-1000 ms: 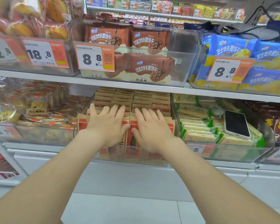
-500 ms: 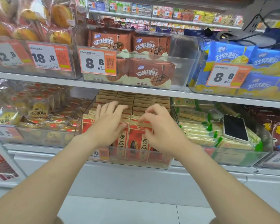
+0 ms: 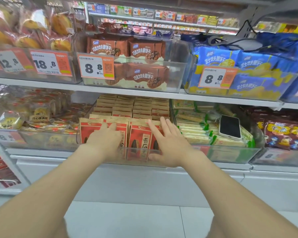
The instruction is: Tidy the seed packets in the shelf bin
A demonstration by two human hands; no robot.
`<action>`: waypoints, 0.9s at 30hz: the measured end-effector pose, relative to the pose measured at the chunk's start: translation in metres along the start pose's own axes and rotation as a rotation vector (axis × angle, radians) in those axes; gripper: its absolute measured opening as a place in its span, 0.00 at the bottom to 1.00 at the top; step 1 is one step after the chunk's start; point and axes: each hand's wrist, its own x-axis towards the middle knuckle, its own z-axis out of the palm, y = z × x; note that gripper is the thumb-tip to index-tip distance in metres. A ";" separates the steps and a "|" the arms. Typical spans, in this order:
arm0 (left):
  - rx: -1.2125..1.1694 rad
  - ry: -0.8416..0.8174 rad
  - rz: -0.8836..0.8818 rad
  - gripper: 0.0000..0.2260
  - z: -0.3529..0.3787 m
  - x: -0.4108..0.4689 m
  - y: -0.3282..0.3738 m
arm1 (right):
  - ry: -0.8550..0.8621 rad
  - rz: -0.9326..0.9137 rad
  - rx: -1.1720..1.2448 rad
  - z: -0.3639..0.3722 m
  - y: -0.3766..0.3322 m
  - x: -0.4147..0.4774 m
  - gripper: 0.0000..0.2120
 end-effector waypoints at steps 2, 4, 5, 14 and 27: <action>0.032 0.024 0.020 0.11 0.009 0.001 0.005 | 0.047 0.014 -0.074 0.007 -0.002 0.004 0.52; 0.000 0.057 0.027 0.10 0.016 0.005 0.006 | 0.055 0.004 -0.065 0.008 -0.002 0.006 0.50; -0.025 0.072 0.024 0.09 0.018 0.006 0.005 | 0.052 -0.014 -0.027 0.006 -0.001 0.006 0.49; -0.092 0.144 0.024 0.04 0.024 0.015 -0.001 | 0.031 -0.096 0.015 -0.010 0.010 0.013 0.08; -0.132 0.131 0.046 0.06 0.029 0.047 -0.009 | 0.003 -0.045 -0.107 -0.005 0.007 0.037 0.15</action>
